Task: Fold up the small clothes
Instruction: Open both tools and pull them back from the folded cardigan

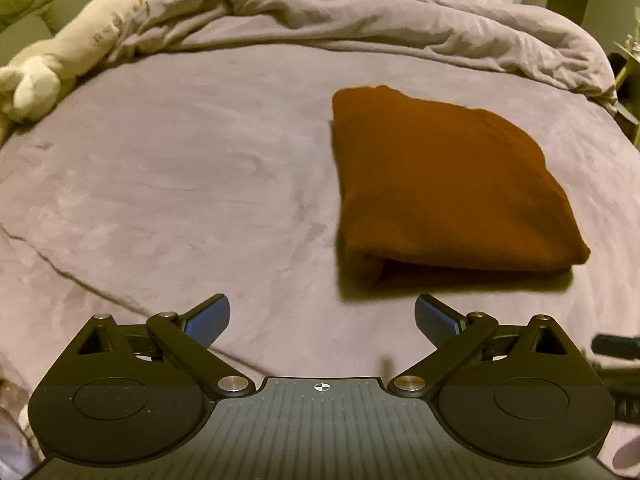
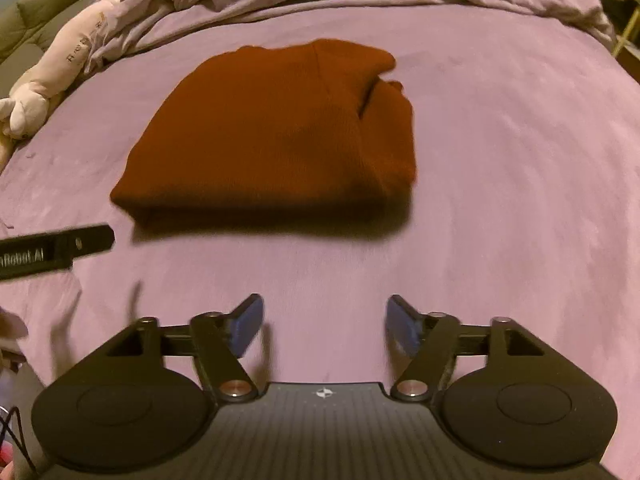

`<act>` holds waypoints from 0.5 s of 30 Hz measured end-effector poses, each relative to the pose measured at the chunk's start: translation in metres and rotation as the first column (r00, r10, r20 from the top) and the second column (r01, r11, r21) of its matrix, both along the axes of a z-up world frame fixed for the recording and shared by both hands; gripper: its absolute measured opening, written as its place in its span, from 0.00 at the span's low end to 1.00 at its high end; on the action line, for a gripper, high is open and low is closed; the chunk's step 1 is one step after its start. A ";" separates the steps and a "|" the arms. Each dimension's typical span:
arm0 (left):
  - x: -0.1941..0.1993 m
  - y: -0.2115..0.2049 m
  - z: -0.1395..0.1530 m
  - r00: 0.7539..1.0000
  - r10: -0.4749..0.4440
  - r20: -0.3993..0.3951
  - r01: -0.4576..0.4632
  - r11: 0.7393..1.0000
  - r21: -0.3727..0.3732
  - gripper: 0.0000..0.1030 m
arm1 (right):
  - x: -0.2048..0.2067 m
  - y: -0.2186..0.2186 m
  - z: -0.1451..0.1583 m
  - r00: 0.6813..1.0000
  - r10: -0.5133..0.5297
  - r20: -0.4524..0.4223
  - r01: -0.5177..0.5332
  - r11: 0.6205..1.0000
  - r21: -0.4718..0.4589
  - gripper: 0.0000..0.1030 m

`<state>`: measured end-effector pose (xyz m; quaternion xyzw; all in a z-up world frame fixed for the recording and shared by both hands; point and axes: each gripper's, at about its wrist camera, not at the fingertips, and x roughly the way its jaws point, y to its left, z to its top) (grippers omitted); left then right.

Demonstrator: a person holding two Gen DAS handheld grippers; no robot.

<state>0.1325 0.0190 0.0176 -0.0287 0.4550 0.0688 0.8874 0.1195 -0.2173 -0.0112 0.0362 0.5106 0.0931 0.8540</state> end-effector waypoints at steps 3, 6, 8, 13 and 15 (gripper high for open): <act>-0.002 -0.006 0.011 1.000 -0.010 0.010 0.009 0.999 0.034 1.00 | -0.012 0.006 0.011 1.000 0.030 -0.001 -0.030 1.000 0.001 0.84; -0.001 -0.011 0.020 1.000 -0.015 0.001 0.015 0.998 0.064 1.00 | -0.017 0.019 0.032 0.996 0.069 0.058 -0.064 0.995 -0.077 0.96; -0.001 -0.011 0.026 1.000 -0.012 0.002 0.012 0.997 0.072 1.00 | -0.019 0.022 0.045 0.990 0.079 0.114 -0.067 0.992 -0.108 0.96; 0.001 -0.013 0.034 1.000 -0.024 -0.008 0.025 0.995 0.093 1.00 | -0.014 0.022 0.058 0.993 0.034 0.111 -0.025 0.996 -0.084 0.96; 0.002 -0.014 0.035 1.000 -0.023 -0.001 0.023 0.995 0.096 1.00 | -0.010 0.021 0.062 0.992 0.018 0.123 -0.010 0.998 -0.067 0.96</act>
